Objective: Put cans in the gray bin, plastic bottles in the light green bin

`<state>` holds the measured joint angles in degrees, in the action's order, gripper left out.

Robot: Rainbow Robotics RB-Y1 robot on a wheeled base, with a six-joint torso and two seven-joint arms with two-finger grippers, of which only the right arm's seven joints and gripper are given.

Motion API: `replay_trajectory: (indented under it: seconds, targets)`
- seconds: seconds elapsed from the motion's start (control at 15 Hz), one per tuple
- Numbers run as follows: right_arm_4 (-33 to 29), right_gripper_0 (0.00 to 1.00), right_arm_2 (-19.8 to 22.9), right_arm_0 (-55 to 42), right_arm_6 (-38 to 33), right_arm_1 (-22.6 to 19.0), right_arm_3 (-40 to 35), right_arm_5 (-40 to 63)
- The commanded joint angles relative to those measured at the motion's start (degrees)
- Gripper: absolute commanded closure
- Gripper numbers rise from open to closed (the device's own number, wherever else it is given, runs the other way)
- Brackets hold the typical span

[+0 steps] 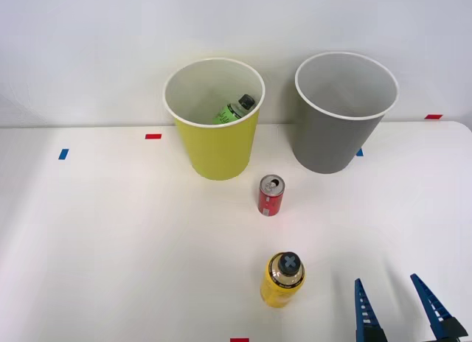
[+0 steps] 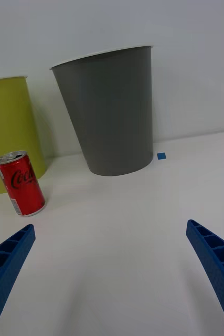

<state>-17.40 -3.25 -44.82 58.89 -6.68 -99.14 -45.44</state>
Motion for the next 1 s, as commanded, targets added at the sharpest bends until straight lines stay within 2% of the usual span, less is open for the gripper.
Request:
replay_trajectory:
  seconds: [0.07,1.0]
  targets:
    - [0.00,0.00,0.00,0.00,0.00,0.00,0.00,0.00]
    - [0.00,0.00,0.00,0.00,0.00,0.00,0.00,0.00]
